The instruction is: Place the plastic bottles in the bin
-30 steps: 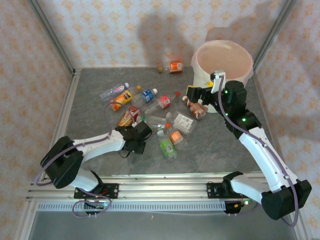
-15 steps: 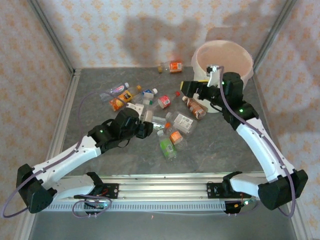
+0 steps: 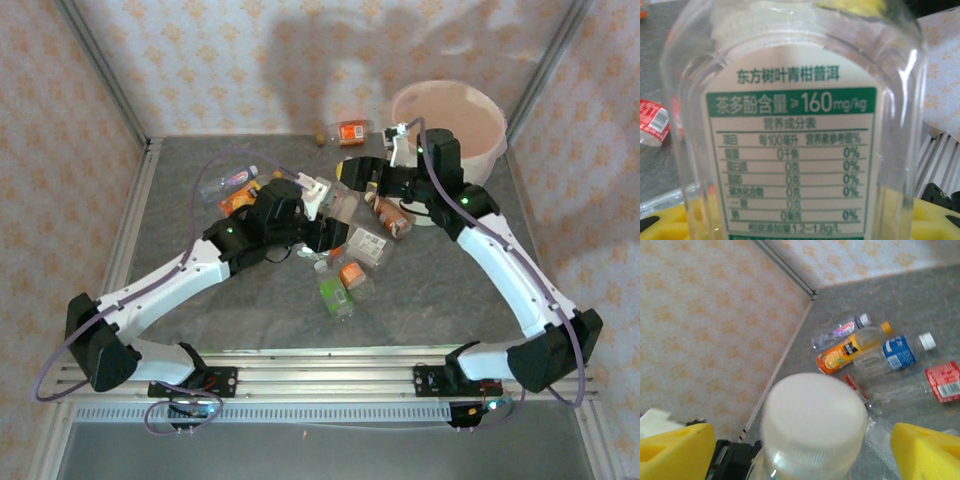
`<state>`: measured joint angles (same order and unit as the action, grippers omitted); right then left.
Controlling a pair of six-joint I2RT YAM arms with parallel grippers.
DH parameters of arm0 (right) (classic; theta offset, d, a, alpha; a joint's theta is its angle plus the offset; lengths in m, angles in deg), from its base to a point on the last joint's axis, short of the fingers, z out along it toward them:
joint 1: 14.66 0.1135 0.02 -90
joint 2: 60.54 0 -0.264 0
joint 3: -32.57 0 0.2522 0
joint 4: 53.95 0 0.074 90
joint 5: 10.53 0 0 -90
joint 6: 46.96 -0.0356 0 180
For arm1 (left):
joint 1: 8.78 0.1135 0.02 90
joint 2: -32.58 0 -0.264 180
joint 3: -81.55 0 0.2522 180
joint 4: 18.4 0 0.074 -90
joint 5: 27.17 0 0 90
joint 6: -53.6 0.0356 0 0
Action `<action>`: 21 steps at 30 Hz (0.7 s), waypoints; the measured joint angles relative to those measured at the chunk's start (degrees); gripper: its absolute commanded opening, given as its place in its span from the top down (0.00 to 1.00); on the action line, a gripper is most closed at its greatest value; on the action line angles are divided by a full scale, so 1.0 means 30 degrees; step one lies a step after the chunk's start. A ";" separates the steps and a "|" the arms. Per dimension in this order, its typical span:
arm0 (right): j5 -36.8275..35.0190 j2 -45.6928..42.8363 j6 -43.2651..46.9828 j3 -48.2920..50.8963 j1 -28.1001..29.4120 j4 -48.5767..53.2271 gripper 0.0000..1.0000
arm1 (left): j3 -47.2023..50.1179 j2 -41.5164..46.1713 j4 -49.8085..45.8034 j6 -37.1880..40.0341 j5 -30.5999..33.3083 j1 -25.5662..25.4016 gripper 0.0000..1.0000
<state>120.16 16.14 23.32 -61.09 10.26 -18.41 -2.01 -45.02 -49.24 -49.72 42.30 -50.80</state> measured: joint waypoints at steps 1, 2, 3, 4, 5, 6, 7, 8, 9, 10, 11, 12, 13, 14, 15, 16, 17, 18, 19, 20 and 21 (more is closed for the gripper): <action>0.0015 0.0335 -0.0138 -0.0262 0.0000 0.0306 0.14 | -0.0153 -0.0197 0.0051 0.0036 -0.0131 0.0000 0.55; 0.0015 0.0656 -0.0262 -0.0503 0.0000 0.0517 0.18 | -0.0321 -0.0444 0.0146 0.0080 -0.0262 0.0000 0.55; 0.0000 0.0976 -0.0386 -0.0714 0.0007 0.0707 0.21 | -0.0474 -0.0692 0.0299 0.0124 -0.0452 0.0000 0.55; -0.0044 0.1202 -0.0590 -0.0852 0.0007 0.0831 0.24 | -0.0532 -0.0838 0.0430 0.0131 -0.0546 0.0000 0.55; -0.0087 0.1377 -0.0670 -0.0933 0.0000 0.0925 0.32 | -0.0532 -0.0976 0.0532 0.0131 -0.0612 0.0000 0.55; -0.0146 0.1479 -0.0838 -0.0947 -0.0015 0.1013 0.38 | -0.0539 -0.1071 0.0670 0.0138 -0.0656 0.0000 0.55; -0.0160 0.1530 -0.0976 -0.0954 -0.0029 0.1056 0.42 | -0.0539 -0.1122 0.0714 0.0138 -0.0670 0.0000 0.55; -0.0182 0.1545 -0.1071 -0.0954 -0.0029 0.1122 0.47 | -0.0539 -0.1151 0.0794 0.0138 -0.0663 0.0000 0.55; -0.0175 0.1537 -0.1100 -0.0962 -0.0029 0.1166 0.52 | -0.0539 -0.1151 0.0823 0.0138 -0.0663 0.0000 0.55; -0.0211 0.1530 -0.1188 -0.0991 -0.0029 0.1129 0.55 | -0.0539 -0.1151 0.0816 0.0138 -0.0656 0.0000 0.55; -0.0270 0.1494 -0.1217 -0.0991 -0.0029 0.1035 0.57 | -0.0546 -0.1151 0.0816 0.0138 -0.0612 0.0000 0.55; -0.0321 0.1464 -0.1260 -0.0991 -0.0036 0.0998 0.60 | -0.0554 -0.1151 0.0838 0.0146 -0.0583 0.0000 0.54; -0.0408 0.1428 -0.1290 -0.0984 -0.0036 0.0984 0.61 | -0.0576 -0.1166 0.0845 0.0182 -0.0568 0.0000 0.54; -0.0546 0.1362 -0.1268 -0.0976 -0.0036 0.0962 0.63 | -0.0583 -0.1173 0.0852 0.0233 -0.0554 0.0000 0.54; -0.0634 0.1282 -0.1260 -0.0969 -0.0029 0.0962 0.66 | -0.0612 -0.1173 0.0882 0.0313 -0.0546 0.0000 0.53; -0.0714 0.1209 -0.1260 -0.0969 -0.0036 0.0962 0.68 | -0.0648 -0.1173 0.0911 0.0357 -0.0532 -0.0015 0.52; -0.0794 0.1115 -0.1268 -0.0969 -0.0029 0.0947 0.70 | -0.0743 -0.1188 0.0903 0.0408 -0.0488 -0.0058 0.51; -0.0852 0.1013 -0.1260 -0.0969 -0.0036 0.0925 0.72 | -0.0874 -0.1239 0.0838 0.0415 -0.0372 -0.0095 0.51; -0.0940 0.0925 -0.1253 -0.0969 -0.0036 0.0903 0.74 | -0.1035 -0.1290 0.0750 0.0430 -0.0306 -0.0138 0.49; -0.1013 0.0823 -0.1239 -0.0969 -0.0036 0.0882 0.76 | -0.1246 -0.1384 0.0634 0.0459 -0.0233 -0.0189 0.46; -0.1115 0.0743 -0.1217 -0.0969 -0.0044 0.0867 0.77 | -0.1421 -0.1486 0.0554 0.0474 -0.0168 -0.0248 0.36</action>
<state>116.82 18.37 19.67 -64.00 10.13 -15.81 -6.27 -49.48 -47.58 -48.30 41.79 -51.54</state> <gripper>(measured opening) 0.424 0.575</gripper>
